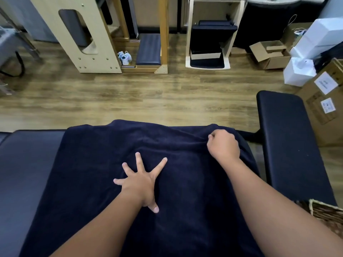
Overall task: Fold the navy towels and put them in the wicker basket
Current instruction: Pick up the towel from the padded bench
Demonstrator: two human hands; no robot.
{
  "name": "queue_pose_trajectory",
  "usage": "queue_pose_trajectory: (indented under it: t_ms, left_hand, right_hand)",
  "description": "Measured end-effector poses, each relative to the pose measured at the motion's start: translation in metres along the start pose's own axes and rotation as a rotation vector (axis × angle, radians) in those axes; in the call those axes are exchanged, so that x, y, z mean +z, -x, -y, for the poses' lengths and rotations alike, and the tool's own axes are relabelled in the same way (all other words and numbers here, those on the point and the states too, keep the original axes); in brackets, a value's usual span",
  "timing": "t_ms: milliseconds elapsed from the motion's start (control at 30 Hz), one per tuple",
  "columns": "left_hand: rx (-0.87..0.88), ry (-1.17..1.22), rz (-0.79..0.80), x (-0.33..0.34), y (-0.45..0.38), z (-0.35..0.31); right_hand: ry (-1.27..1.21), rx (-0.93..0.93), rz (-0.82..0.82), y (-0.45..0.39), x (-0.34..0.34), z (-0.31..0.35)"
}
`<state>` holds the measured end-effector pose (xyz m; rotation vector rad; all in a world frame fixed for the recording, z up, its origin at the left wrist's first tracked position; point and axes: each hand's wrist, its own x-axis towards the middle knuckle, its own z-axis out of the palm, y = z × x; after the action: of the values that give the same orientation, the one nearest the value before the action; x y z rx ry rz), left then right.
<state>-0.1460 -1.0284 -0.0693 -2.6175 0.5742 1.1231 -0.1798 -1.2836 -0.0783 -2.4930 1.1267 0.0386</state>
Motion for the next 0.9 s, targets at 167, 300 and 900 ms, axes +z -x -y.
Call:
queue_pose_trajectory:
  t_ms: [167, 300, 900]
  left_hand:
    - [0.018, -0.018, -0.016, 0.003, 0.000, 0.001]
    - [0.018, -0.022, -0.017, 0.004, -0.003, 0.001]
    - [0.202, -0.030, -0.232, 0.018, -0.009, 0.051]
  right_hand:
    - [0.076, 0.075, 0.100, -0.026, -0.005, 0.003]
    - [0.176, -0.029, 0.102, -0.045, -0.005, 0.007]
    - [0.253, -0.315, 0.296, -0.006, 0.038, 0.037]
